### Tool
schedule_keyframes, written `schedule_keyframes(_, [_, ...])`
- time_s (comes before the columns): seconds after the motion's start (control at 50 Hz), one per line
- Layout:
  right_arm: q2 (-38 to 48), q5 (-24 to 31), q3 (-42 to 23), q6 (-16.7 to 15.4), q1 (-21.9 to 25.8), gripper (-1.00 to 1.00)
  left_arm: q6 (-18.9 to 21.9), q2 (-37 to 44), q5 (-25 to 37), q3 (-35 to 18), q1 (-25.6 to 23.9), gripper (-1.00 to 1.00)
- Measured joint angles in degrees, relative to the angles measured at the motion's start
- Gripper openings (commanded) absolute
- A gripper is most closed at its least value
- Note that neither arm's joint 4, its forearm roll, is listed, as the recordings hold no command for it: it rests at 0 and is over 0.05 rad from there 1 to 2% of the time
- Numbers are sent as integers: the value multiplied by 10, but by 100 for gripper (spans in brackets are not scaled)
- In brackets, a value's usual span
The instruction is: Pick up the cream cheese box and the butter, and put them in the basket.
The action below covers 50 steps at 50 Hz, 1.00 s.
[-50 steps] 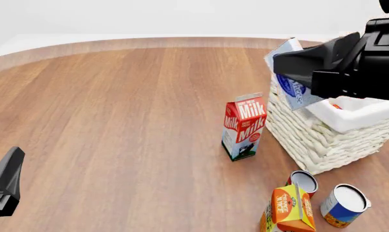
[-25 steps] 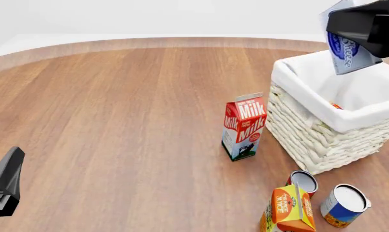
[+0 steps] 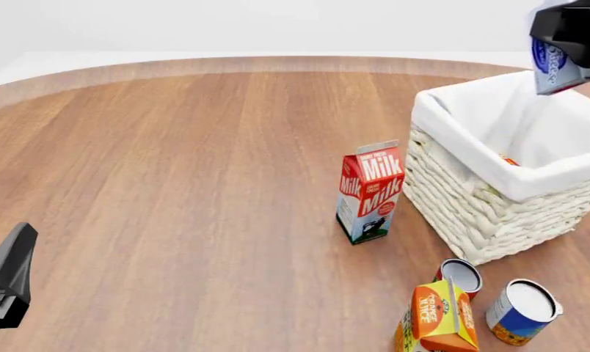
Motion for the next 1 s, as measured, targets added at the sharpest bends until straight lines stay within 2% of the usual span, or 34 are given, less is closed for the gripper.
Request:
schedule_keyframes(0.52, [61, -62, 32, -10, -110, -100, 0, 0, 0, 0, 0, 100])
schedule_keyframes(1.0, [88, -93, 65, -21, -135, -100, 0, 0, 0, 0, 0, 100])
